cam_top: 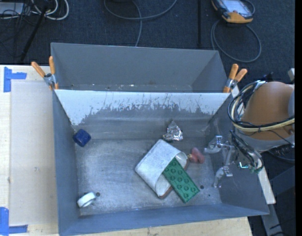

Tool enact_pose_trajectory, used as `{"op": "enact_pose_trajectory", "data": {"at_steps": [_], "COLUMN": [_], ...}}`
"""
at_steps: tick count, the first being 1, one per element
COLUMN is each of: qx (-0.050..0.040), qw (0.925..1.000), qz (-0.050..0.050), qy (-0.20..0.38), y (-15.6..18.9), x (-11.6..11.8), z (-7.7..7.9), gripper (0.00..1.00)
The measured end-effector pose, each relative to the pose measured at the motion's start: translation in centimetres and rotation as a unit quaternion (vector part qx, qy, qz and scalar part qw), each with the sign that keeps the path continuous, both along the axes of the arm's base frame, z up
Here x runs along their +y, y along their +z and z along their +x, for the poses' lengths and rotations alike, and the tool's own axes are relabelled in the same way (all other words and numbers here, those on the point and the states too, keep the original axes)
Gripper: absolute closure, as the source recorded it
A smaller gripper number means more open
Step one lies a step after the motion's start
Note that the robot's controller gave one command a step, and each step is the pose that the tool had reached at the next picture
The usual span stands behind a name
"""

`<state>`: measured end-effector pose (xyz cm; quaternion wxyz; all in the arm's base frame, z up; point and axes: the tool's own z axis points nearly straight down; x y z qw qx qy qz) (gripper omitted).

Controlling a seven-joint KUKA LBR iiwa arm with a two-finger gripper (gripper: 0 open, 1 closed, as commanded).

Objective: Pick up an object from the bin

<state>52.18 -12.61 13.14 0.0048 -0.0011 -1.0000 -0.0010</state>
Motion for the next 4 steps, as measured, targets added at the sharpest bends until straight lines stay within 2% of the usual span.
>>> {"op": "enact_pose_trajectory", "data": {"at_steps": [1,2,3,4], "qx": [-0.0088,-0.011,-0.0096,-0.0004], "qw": [0.9796,0.9792,0.9809,0.9828], "qz": [-0.006,-0.004,-0.001,0.001], "qy": [0.201,0.202,0.194,0.185], "y": [-5.2,-5.0,9.7,2.8], "x": [10.1,10.4,10.8,5.7], "z": [-0.8,-0.7,2.2,0.3], "gripper": [0.0,1.0,1.0,1.0]}}
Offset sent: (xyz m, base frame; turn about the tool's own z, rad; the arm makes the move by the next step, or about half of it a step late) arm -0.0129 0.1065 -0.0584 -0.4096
